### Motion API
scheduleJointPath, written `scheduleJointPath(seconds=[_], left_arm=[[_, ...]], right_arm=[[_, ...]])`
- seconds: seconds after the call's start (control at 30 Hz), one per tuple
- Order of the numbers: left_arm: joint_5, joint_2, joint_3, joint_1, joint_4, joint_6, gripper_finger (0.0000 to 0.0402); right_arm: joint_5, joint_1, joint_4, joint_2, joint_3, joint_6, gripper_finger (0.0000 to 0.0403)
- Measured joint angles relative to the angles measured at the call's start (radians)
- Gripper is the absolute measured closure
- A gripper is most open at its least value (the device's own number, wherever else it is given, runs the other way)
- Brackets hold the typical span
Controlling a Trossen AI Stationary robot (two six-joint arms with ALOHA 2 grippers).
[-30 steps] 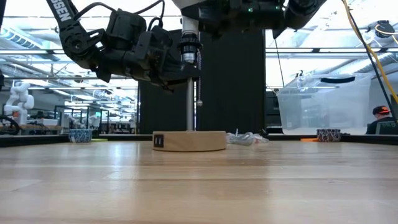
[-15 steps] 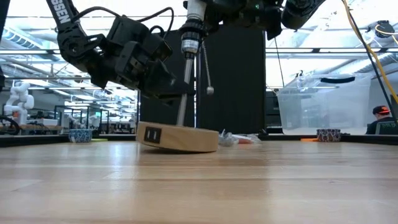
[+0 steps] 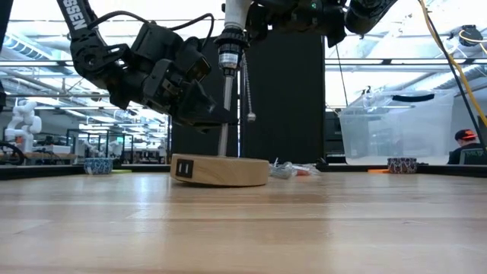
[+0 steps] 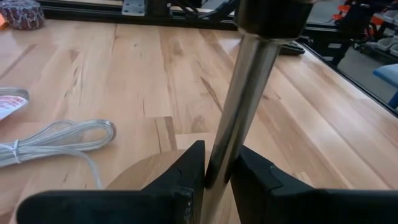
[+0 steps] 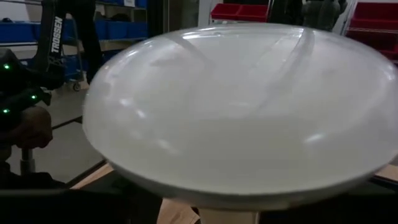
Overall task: Screw lightbulb
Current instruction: Remove the lightbulb from the lamp
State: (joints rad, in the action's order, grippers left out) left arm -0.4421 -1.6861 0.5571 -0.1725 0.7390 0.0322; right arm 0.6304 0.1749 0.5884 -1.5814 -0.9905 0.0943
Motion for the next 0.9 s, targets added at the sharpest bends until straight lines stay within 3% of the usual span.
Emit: scheduleJointPath(seconds=[0.27, 0.6, 0.9], left_arm=[[0.009, 0.001, 0.000, 0.000, 0.002, -0.004, 0.0331], [0.014, 0.001, 0.000, -0.001, 0.002, -0.023, 0.0331], [0.016, 0.001, 0.002, -0.001, 0.003, -0.023, 0.0331]], right_arm=[[-0.011, 0.000, -0.026, 0.002, -0.001, -0.011, 0.0117], [-0.262, 0.007, -0.228, 0.044, -0.001, 0.091, 0.0101], [-0.274, 0.003, -0.448, 0.128, 0.000, 0.072, 0.0101]])
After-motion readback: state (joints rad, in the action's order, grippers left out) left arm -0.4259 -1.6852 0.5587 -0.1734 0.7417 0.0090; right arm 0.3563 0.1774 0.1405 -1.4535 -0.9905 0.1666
